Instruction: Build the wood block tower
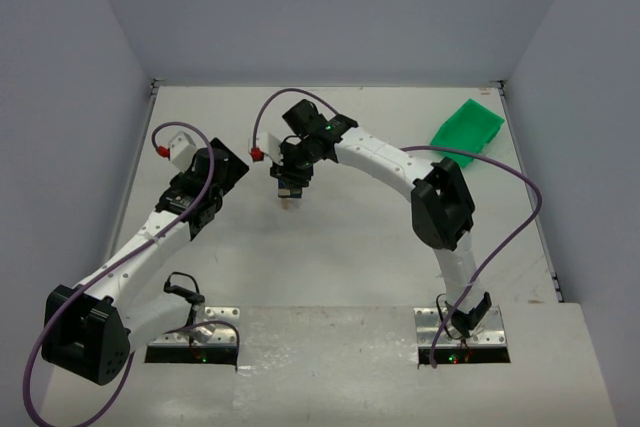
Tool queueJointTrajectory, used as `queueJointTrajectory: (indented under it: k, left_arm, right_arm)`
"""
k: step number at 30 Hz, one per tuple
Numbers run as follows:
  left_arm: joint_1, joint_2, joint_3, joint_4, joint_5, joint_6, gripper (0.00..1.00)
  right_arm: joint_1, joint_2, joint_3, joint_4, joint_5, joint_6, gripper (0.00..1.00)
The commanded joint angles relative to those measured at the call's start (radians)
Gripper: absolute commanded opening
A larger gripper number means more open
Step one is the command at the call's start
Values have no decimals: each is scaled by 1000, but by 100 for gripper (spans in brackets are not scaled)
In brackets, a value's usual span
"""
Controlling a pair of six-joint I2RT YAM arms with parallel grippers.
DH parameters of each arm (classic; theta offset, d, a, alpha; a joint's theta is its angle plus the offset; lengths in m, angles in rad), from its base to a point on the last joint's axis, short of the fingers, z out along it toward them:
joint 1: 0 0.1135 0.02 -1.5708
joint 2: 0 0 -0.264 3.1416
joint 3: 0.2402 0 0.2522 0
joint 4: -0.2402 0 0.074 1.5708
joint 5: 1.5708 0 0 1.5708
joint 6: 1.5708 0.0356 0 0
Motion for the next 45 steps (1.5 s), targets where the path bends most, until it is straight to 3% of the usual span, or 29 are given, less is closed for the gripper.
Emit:
queueJointTrajectory:
  k: [1, 14, 20, 23, 24, 25, 31, 35, 39, 41, 45]
  left_arm:
    - [-1, -6, 5, 38, -1, 10, 100]
    - [-1, -6, 4, 41, 1, 11, 100]
    - [-1, -10, 5, 41, 2, 10, 100]
    - [-1, -14, 5, 41, 1, 10, 100]
    - [-1, -16, 5, 39, 1, 10, 100]
    - [-1, -20, 5, 39, 1, 10, 100]
    - [-1, -51, 19, 26, -9, 12, 100]
    - [-1, -96, 32, 30, -22, 28, 100]
    - [-1, -131, 43, 60, -48, 62, 100]
    - [-1, -131, 40, 89, -54, 79, 100]
    - [-1, -113, -14, 147, -20, 103, 100]
  right_arm:
    - [9, -68, -6, 31, -20, 15, 41]
    - [9, -94, -30, 46, -13, 43, 41]
    - [7, -102, -29, 60, 9, 57, 47]
    - [9, -126, -30, 71, 14, 65, 60]
    - [9, -128, -30, 75, 17, 66, 72]
    - [9, -146, -30, 78, 20, 69, 98]
    - [9, -282, -119, 138, 30, 113, 99]
    - [-8, -412, -243, 201, 126, 231, 99]
    - [-95, -534, -363, 280, 155, 475, 99]
    - [-211, -637, -565, 382, 141, 649, 99]
    - [-310, -810, -920, 555, 423, 930, 99]
